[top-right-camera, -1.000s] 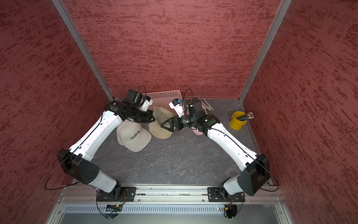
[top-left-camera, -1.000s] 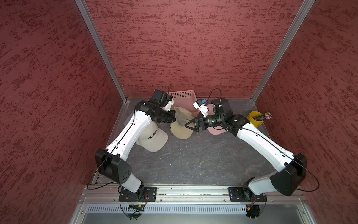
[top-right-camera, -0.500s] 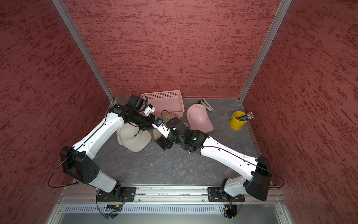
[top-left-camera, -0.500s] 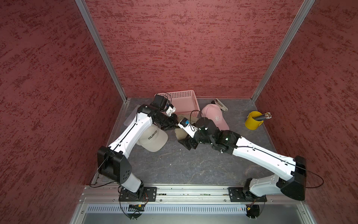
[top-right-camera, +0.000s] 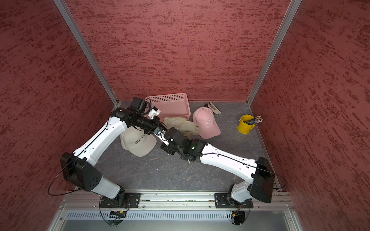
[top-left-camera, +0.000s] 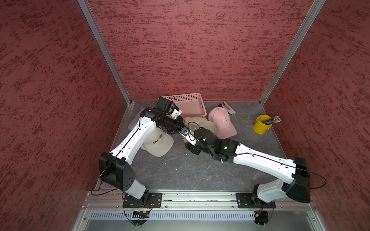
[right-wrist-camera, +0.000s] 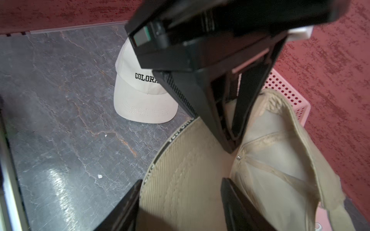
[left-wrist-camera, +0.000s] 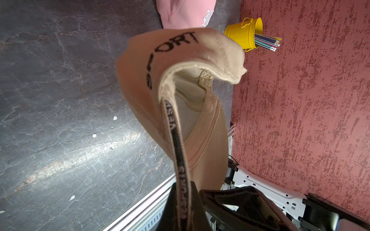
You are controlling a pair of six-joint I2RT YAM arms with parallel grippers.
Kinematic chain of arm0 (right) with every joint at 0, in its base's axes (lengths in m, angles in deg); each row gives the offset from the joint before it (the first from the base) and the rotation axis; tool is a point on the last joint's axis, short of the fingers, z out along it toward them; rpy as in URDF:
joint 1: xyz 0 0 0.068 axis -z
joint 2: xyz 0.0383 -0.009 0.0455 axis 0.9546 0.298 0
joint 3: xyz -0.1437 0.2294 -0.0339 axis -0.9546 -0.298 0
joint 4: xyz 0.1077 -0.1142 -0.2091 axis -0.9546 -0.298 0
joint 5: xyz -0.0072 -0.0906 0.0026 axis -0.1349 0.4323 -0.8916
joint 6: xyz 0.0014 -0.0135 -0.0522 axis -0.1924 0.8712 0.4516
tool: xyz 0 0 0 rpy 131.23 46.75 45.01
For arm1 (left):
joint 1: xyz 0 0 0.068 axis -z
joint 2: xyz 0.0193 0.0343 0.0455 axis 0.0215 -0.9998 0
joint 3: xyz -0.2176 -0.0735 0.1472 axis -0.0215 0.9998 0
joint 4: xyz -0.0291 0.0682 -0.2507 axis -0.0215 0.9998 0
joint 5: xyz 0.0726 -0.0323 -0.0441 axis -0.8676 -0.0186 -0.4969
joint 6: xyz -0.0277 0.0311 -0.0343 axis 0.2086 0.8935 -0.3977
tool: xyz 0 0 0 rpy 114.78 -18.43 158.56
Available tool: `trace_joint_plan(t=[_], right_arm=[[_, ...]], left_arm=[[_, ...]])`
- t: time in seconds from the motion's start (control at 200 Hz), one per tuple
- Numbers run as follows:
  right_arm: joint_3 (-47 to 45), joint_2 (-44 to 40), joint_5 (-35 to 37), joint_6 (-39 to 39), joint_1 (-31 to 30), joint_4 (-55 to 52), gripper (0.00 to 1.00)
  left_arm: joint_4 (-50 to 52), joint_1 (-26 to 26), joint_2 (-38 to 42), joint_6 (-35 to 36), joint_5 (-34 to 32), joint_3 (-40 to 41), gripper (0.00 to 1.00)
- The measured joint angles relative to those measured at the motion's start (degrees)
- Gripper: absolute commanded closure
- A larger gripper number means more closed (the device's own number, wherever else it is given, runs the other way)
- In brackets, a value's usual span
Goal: Turn the baseball cap inside out
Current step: Turn over the baseball cap.
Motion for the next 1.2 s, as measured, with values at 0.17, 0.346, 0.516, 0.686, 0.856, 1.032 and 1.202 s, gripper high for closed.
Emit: trace_joint_plan(t=[0.17,0.346,0.516,0.686,0.856,1.032,1.202], right_arm=[[0.00,0.90,2.14,0.63,-0.57,1.05,0.70],[-0.15,0.79,3.65,1.16,-0.79,2.16,0.85],[-0.46,0.26,3.91,1.38,-0.79,2.14,0.99],[-0.28,-0.11,0.92,-0.66,0.24,0.94,1.00],[2.49,-0.76,-9.62,-7.65,6.27,-7.67,1.00],[5.09,-0.85,-20.22,-17.18,13.25,-12.41,1.00],[5.49,-1.16,-28.35,-27.85,19.52,-12.13,1.00]], left_arm=[[-0.09,-0.59,0.15,0.00,-1.16,0.02,1.00],[0.15,-1.33,0.15,-0.20,-2.45,0.07,1.00],[0.94,-1.33,0.15,-1.14,-2.80,0.55,1.00],[1.81,-1.44,0.17,-0.66,-2.97,0.63,0.03],[0.33,-2.08,3.39,0.59,-1.73,0.55,0.00],[0.81,-4.83,7.17,3.02,-4.72,-2.60,0.00],[2.27,-8.09,9.53,7.08,-13.20,-5.07,0.00]])
